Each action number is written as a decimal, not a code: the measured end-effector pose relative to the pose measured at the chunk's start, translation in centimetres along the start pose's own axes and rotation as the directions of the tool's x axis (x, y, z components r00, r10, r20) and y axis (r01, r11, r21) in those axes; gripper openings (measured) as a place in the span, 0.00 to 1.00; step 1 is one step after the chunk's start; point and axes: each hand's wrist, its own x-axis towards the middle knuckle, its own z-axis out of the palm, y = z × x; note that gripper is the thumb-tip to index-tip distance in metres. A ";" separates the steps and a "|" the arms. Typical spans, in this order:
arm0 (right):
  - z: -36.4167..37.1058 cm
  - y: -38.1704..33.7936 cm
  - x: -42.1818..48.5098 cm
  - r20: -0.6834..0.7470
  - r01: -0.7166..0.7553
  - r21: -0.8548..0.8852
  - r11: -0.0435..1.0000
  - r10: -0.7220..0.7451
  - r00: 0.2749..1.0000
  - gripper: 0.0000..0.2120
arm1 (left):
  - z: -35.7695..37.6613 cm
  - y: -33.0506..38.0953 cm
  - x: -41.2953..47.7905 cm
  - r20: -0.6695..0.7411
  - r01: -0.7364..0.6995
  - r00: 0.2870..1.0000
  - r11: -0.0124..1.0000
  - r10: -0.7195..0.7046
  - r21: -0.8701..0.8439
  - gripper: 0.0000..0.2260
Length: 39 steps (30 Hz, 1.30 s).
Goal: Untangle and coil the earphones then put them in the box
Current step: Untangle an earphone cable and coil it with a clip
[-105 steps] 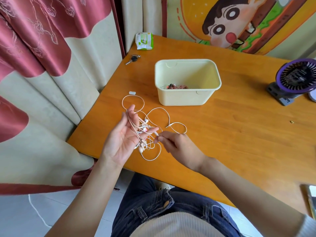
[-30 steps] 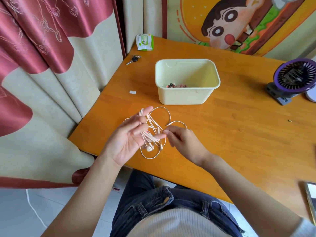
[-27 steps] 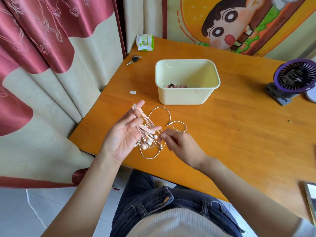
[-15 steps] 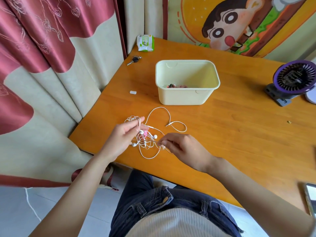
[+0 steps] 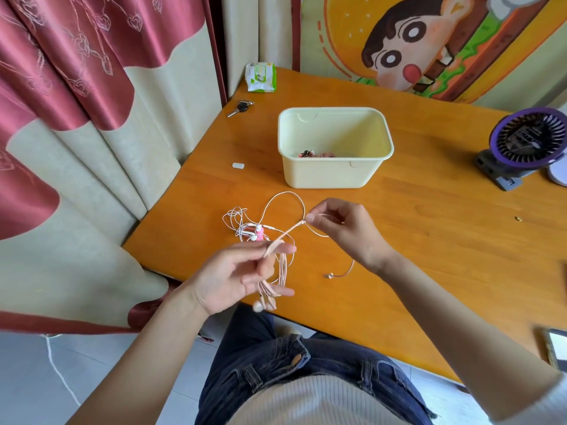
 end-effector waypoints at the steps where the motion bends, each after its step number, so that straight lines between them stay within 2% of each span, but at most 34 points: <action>1: 0.2 0.5 0.1 -0.005 -0.021 0.012 1.000 0.021 1.000 0.07 | -0.1 0.2 0.1 0.071 -0.036 0.997 0.993 0.044 -0.111 0.20; 3: 0.8 1.0 0.0 0.014 -0.047 0.006 0.999 0.047 0.999 0.08 | -0.4 0.8 0.2 0.182 -0.077 0.973 0.945 0.140 -0.318 0.16; 4: 1.2 1.2 -0.2 0.026 -0.051 -0.005 0.999 0.051 0.998 0.08 | -0.6 1.0 0.4 0.190 -0.092 0.965 0.914 0.179 -0.396 0.17; 7: 2.5 1.5 -0.9 0.075 -0.051 -0.006 0.999 0.051 0.996 0.08 | 0.0 1.2 0.3 0.064 -0.218 0.961 0.876 0.271 -0.431 0.18; 9: 3.1 1.7 -1.4 0.126 -0.054 -0.019 0.998 0.056 0.990 0.09 | 0.5 1.4 0.3 0.003 -0.249 0.957 0.827 0.290 -0.505 0.17; 10: 3.4 1.7 -1.6 0.150 -0.054 -0.038 0.998 0.059 0.987 0.10 | 0.8 1.6 0.4 -0.095 -0.295 0.952 0.791 0.291 -0.536 0.17; 12: 3.8 1.6 -2.1 0.180 -0.035 -0.074 0.997 0.048 0.982 0.10 | 1.4 1.9 0.6 -0.310 -0.420 0.903 0.767 0.298 -0.485 0.17; 13: 3.9 1.5 -2.2 0.188 -0.020 -0.091 0.996 0.037 0.981 0.10 | 1.6 2.0 0.8 -0.364 -0.450 0.882 0.769 0.300 -0.454 0.17; 16: 4.0 1.1 -2.6 0.214 0.024 -0.136 0.990 0.005 0.977 0.11 | 1.9 2.1 1.4 -0.415 -0.465 0.859 0.796 0.300 -0.388 0.16; 19: 3.9 0.8 -2.9 0.235 0.050 -0.176 0.983 -0.008 0.972 0.12 | 1.6 1.8 2.1 -0.480 -0.474 0.798 0.872 0.364 -0.126 0.15; 22: 3.6 0.6 -3.1 0.275 0.075 -0.227 0.971 -0.010 0.961 0.12 | 0.9 1.2 2.3 -0.473 -0.344 0.755 0.888 0.454 0.304 0.13; 24: 3.2 0.5 -3.1 0.308 0.069 -0.257 0.964 0.014 0.951 0.12 | 0.4 0.4 2.2 -0.420 -0.174 0.781 0.806 0.463 0.565 0.12; 26: 2.8 0.3 -2.9 0.341 0.077 -0.280 0.957 0.024 0.940 0.11 | 0.5 -0.3 2.1 -0.379 -0.003 0.836 0.693 0.397 0.721 0.12; 28: 2.3 0.2 -2.6 0.377 0.112 -0.320 0.941 0.018 0.926 0.11 | 1.1 -0.5 2.2 -0.366 0.081 0.889 0.690 0.277 0.719 0.12; 32: 1.1 0.2 -1.6 0.360 0.121 -0.293 0.948 -0.008 0.933 0.08 | 1.5 -0.8 2.1 -0.277 0.122 0.953 0.687 0.119 0.716 0.16; 35: 0.9 0.4 -1.3 0.278 0.083 -0.183 0.980 -0.029 0.960 0.08 | 1.3 -0.8 2.0 -0.240 0.094 0.968 0.786 0.070 0.612 0.17; 39: 2.4 1.4 -1.3 0.152 0.078 -0.146 0.986 -0.055 0.987 0.05 | 1.4 -1.0 1.9 -0.265 0.076 0.963 0.876 0.060 0.476 0.13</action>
